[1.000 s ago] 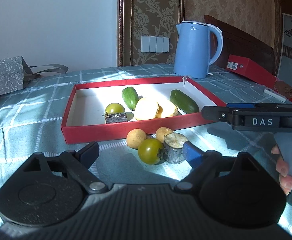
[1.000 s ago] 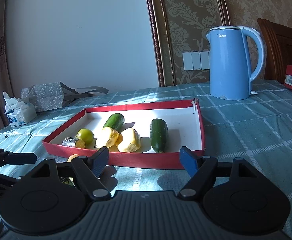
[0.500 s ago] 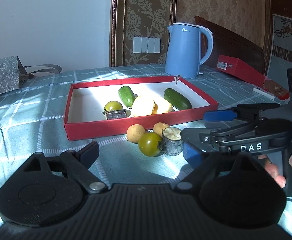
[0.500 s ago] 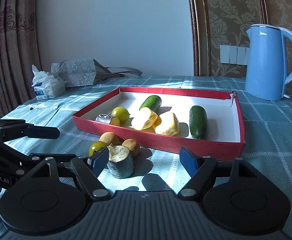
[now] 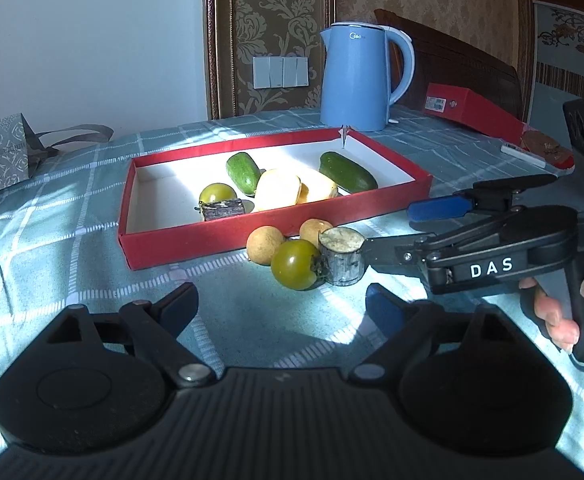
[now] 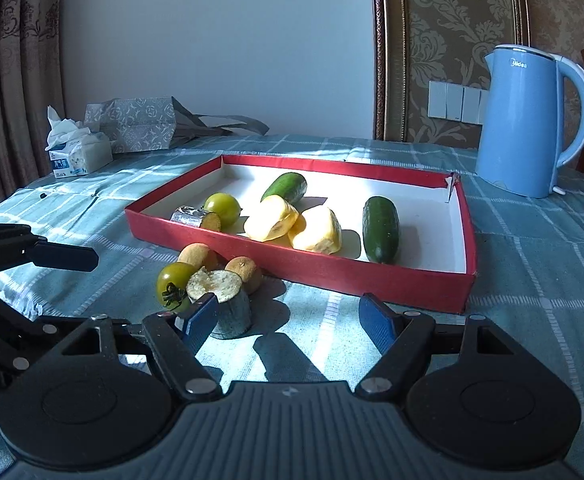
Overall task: Organize fruits
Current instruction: 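Lift the eggplant slice with the right gripper while the left gripper grasps the green tomato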
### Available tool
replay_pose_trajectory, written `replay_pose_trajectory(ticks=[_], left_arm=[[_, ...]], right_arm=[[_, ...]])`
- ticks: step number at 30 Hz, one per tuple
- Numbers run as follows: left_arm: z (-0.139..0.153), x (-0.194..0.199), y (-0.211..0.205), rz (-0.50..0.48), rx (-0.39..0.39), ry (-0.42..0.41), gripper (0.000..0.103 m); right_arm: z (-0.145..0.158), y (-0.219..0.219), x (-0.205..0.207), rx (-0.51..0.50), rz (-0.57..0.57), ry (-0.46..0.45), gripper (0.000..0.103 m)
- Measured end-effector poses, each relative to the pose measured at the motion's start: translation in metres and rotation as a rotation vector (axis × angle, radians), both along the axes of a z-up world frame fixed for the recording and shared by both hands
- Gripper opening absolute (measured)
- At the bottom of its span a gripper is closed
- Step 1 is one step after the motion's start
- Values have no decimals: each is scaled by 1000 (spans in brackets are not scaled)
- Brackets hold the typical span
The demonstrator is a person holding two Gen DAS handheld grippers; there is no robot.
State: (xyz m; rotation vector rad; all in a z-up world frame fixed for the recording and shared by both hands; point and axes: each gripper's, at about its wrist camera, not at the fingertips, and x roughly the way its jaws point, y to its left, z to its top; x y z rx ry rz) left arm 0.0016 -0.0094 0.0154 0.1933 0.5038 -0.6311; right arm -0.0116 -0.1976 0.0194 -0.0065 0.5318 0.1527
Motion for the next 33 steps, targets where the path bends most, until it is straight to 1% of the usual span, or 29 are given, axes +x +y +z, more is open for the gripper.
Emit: replay_pose_trajectory(ticks=[2, 5, 9, 11, 14, 15, 17, 19, 20, 22, 24, 25, 27, 29, 33], left_arm=[[1, 0, 3, 4, -15, 1, 89], [1, 4, 6, 27, -28, 17, 89], [0, 8, 8, 69, -15, 18, 89], [2, 9, 11, 55, -41, 31, 89], [3, 10, 9, 43, -55, 39, 89], [3, 11, 7, 38, -58, 45, 89], [4, 13, 1, 36, -63, 59, 89], [4, 16, -6, 46, -78, 81, 89], [5, 18, -10, 57, -97, 104, 89], [4, 23, -17, 99, -114, 134, 89], [2, 26, -24, 144, -100, 138, 89], [1, 26, -26, 167, -92, 131, 86], [1, 25, -28, 197, -80, 108, 84], [1, 26, -29, 224, -68, 98, 79], [-4, 32, -36, 228, -33, 129, 70]], right_arm=[[0, 8, -1, -5, 43, 5, 77], [0, 26, -3, -82, 56, -25, 77], [0, 36, 6, -124, 18, -28, 77], [0, 36, 7, -136, 3, -29, 78], [1, 28, 2, -170, -80, -62, 78], [1, 24, 1, -165, -104, -67, 78], [3, 12, -1, -109, -118, -68, 78], [8, 1, -4, -37, -131, -88, 78], [10, -5, -6, -17, -151, -108, 78], [14, -14, -11, 3, -200, -143, 78], [16, -23, -13, 46, -215, -157, 78], [16, -27, -14, 70, -214, -155, 78], [17, -30, -13, 87, -217, -151, 78], [17, -29, -12, 84, -214, -155, 78], [17, -25, -13, 71, -206, -167, 78]])
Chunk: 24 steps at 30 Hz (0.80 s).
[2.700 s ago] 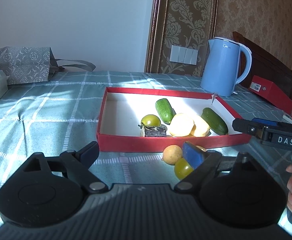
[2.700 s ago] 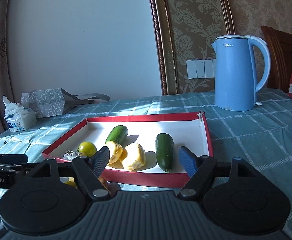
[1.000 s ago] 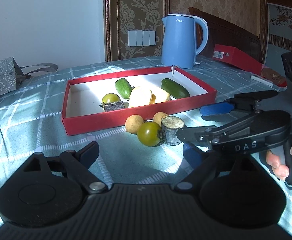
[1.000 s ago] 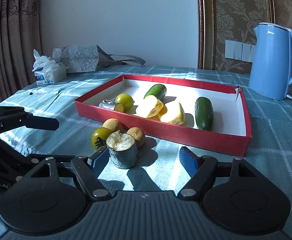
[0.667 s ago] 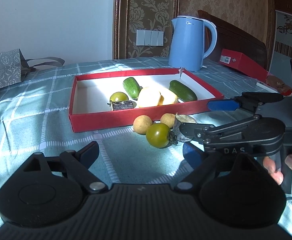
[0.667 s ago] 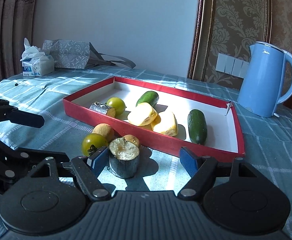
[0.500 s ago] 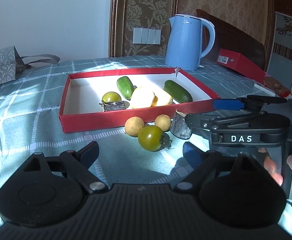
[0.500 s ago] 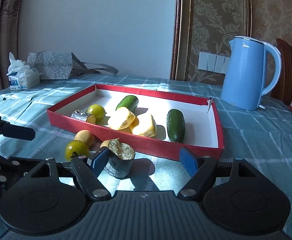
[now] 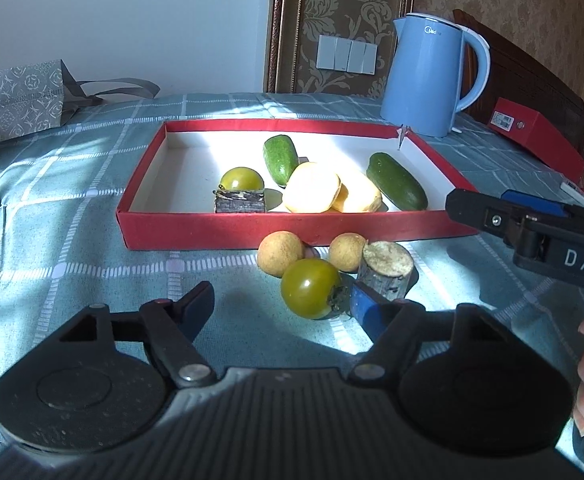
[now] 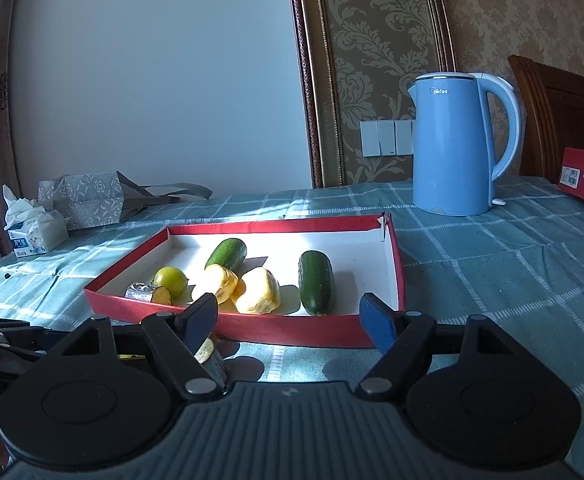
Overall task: Organize fruits
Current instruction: 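Lift the eggplant slice with the right gripper while the left gripper grasps the green tomato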
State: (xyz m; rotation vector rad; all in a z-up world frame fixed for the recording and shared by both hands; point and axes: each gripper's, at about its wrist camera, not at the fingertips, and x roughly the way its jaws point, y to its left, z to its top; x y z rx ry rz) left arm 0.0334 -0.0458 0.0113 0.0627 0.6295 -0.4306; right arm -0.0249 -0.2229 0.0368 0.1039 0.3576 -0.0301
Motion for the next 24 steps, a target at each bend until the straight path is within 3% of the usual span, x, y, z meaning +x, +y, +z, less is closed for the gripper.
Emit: replay_pose_trajectory(ticks=[6, 8, 13, 15, 24], left_arm=[[-2, 2, -11, -8, 12, 7, 63], [-3, 2, -15, -16, 20, 10, 50], [-3, 2, -17, -12, 25, 2, 39], [-3, 2, -16, -16, 19, 2, 30], [-3, 0, -14, -35, 10, -9, 29]], right_arm=[[0, 0, -1, 9, 10, -3, 78], [0, 0, -1, 6, 12, -2, 78], [-1, 1, -1, 8, 22, 3, 78], [0, 1, 0, 5, 22, 3, 78], [-1, 0, 0, 6, 17, 10, 78]])
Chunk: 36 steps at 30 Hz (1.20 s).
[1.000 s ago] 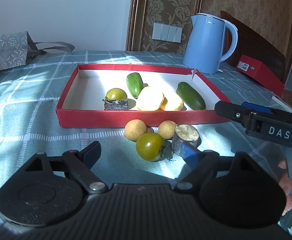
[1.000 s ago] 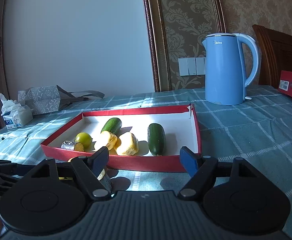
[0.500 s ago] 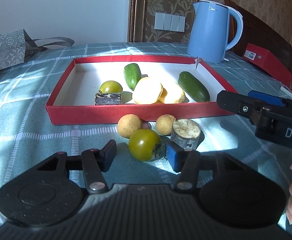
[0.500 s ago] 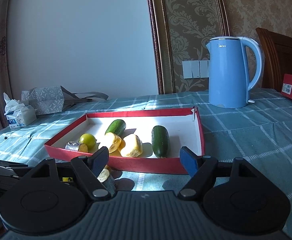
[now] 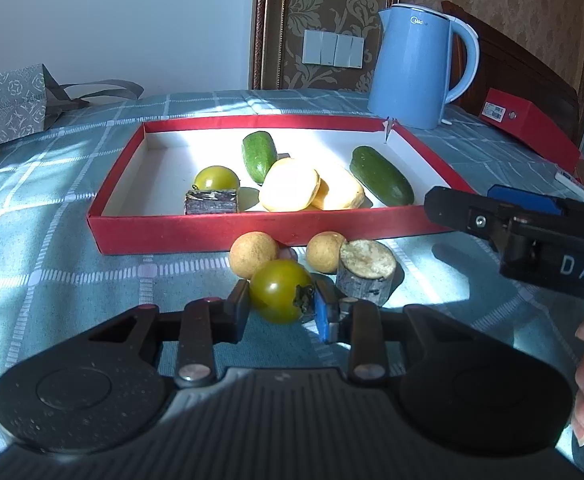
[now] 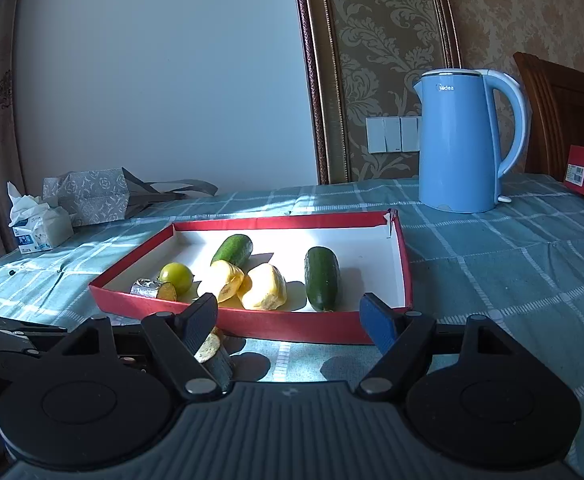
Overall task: Organize fruits
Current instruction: 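Lift the eggplant slice with the right gripper while the left gripper grasps the green tomato, then carry the green tomato toward the tray with the left gripper while the right gripper holds the eggplant slice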
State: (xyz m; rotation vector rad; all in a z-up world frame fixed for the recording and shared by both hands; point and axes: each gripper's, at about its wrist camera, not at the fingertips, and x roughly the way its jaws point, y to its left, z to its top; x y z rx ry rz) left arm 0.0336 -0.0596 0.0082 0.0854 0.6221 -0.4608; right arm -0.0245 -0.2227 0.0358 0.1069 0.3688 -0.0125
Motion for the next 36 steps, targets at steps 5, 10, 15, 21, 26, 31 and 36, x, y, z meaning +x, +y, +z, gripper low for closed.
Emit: replay_pose_trajectory(ticks=[5, 10, 15, 21, 26, 31, 36], left_arm=[[3, -7, 11, 29, -6, -37, 29], [6, -12, 30, 88, -8, -74, 29], [8, -10, 49, 141, -25, -80, 29], [10, -7, 55, 160, -45, -77, 29], [10, -9, 53, 146, -40, -88, 29], [11, -9, 56, 150, -55, -90, 29], [12, -10, 57, 147, -64, -92, 29]], right_arm=[[-1, -1, 1, 5, 0, 8, 78], [-3, 4, 3, -7, 37, 25, 78], [-7, 14, 4, -20, 109, 54, 78], [-9, 29, 3, -71, 169, 60, 78], [-11, 35, 2, -99, 181, 65, 78], [-12, 33, 7, -72, 196, 88, 78], [-14, 36, 17, -54, 219, 128, 78]])
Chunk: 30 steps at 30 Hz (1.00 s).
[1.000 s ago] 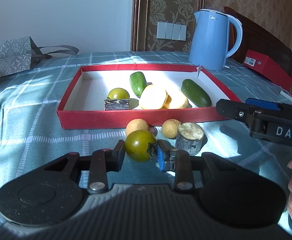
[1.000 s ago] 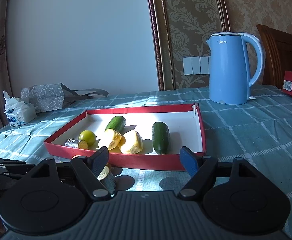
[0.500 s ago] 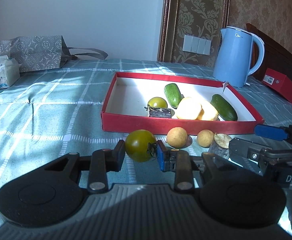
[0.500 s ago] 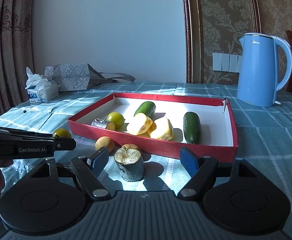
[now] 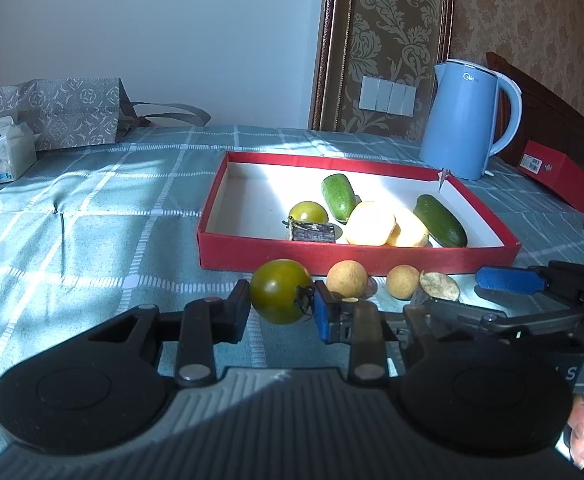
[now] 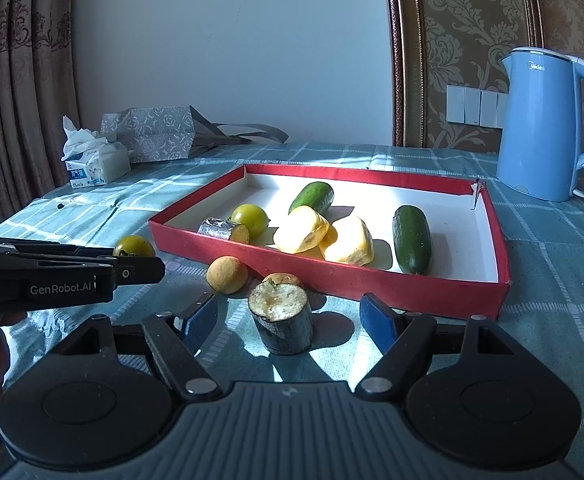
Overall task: Organize fruits
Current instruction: 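Carry the green tomato toward the tray with the left gripper while the right gripper holds the eggplant slice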
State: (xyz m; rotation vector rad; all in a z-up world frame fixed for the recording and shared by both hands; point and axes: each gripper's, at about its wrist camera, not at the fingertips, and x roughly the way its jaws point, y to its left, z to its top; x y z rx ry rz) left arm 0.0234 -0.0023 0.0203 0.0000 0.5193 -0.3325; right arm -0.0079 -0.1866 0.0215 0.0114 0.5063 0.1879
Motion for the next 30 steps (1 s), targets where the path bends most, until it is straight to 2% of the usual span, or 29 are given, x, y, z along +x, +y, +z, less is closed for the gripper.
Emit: replay_pose_trajectory(ticks=[7, 15, 17, 19, 27, 29, 30], left_arm=[[0, 0, 0, -9, -6, 4, 29], [0, 0, 0, -12, -10, 7, 29], [0, 1, 1, -14, -15, 10, 29], [0, 0, 0, -18, -14, 13, 29], [-1, 3, 0, -11, -13, 28, 30], [-2, 4, 0, -8, -9, 28, 30], [-2, 4, 0, -6, -8, 29, 30]], right_arm=[[-3, 5, 7, -16, 9, 38, 78], [-5, 20, 13, -81, 20, 49, 78], [-6, 22, 17, -93, 19, 64, 74], [-8, 24, 20, -97, 23, 83, 64], [-10, 24, 28, -102, 8, 110, 53], [-10, 25, 28, -103, 11, 108, 49], [-10, 26, 27, -107, 9, 105, 44]])
